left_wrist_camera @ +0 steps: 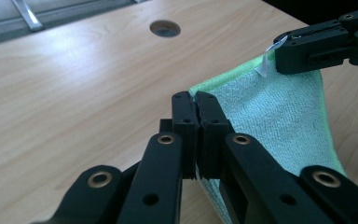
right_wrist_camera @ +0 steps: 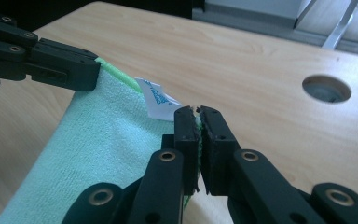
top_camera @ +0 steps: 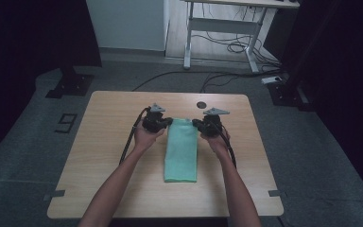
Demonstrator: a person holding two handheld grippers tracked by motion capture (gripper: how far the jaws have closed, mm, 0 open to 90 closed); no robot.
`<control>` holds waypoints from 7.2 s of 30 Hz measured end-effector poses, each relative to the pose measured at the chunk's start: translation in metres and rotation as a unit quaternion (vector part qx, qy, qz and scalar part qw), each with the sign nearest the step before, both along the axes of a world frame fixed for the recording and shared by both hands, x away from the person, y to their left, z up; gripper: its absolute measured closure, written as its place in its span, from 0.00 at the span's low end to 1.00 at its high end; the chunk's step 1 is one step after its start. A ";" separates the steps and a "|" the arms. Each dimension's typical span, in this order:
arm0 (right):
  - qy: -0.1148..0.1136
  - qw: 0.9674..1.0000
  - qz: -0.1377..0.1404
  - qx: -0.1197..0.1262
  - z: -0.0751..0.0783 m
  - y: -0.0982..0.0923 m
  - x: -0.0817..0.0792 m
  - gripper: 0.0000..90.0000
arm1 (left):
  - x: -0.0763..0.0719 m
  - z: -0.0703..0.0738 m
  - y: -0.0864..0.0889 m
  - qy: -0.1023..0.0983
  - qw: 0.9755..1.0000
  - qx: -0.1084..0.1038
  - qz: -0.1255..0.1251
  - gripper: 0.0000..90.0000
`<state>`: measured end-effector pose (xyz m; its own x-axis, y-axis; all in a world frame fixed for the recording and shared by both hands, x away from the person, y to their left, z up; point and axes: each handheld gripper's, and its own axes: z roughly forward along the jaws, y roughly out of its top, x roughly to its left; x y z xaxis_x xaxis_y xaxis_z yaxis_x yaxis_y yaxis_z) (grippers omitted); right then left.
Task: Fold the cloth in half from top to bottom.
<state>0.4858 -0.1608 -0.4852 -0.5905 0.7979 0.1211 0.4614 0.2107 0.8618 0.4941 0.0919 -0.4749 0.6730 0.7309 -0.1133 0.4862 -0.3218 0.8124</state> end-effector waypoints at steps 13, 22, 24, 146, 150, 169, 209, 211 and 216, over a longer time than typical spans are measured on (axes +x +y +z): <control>-0.012 1.000 0.000 0.002 0.013 0.001 -0.007 0.95 | -0.011 0.007 0.002 -0.013 1.000 0.005 -0.002 0.97; -0.012 1.000 0.010 0.000 0.009 0.004 -0.017 0.95 | -0.020 0.002 0.006 -0.010 1.000 0.000 -0.002 0.97; -0.014 1.000 0.011 0.000 0.009 0.004 -0.017 0.95 | -0.021 0.002 0.006 -0.011 1.000 -0.001 -0.003 0.97; 0.020 0.990 0.129 -0.043 -0.066 -0.009 -0.139 0.93 | -0.143 -0.068 -0.001 0.003 0.993 0.064 -0.102 0.95; 0.026 0.991 0.119 -0.047 -0.066 -0.006 -0.127 0.93 | -0.128 -0.067 -0.003 0.005 0.993 0.068 -0.092 0.95; 0.002 0.995 0.101 -0.009 -0.047 -0.017 -0.113 0.70 | -0.112 -0.066 -0.003 0.005 0.994 0.073 -0.082 0.92; 0.029 0.992 0.110 -0.052 -0.066 0.000 -0.115 0.65 | -0.108 -0.061 -0.011 0.038 0.994 0.056 -0.087 0.62; 0.031 0.992 0.110 -0.049 -0.066 -0.001 -0.114 0.65 | -0.107 -0.054 -0.011 0.026 0.995 0.049 -0.086 0.61; 0.031 0.992 0.110 -0.051 -0.066 0.000 -0.113 0.65 | -0.091 -0.038 -0.024 0.011 0.994 0.054 -0.100 0.58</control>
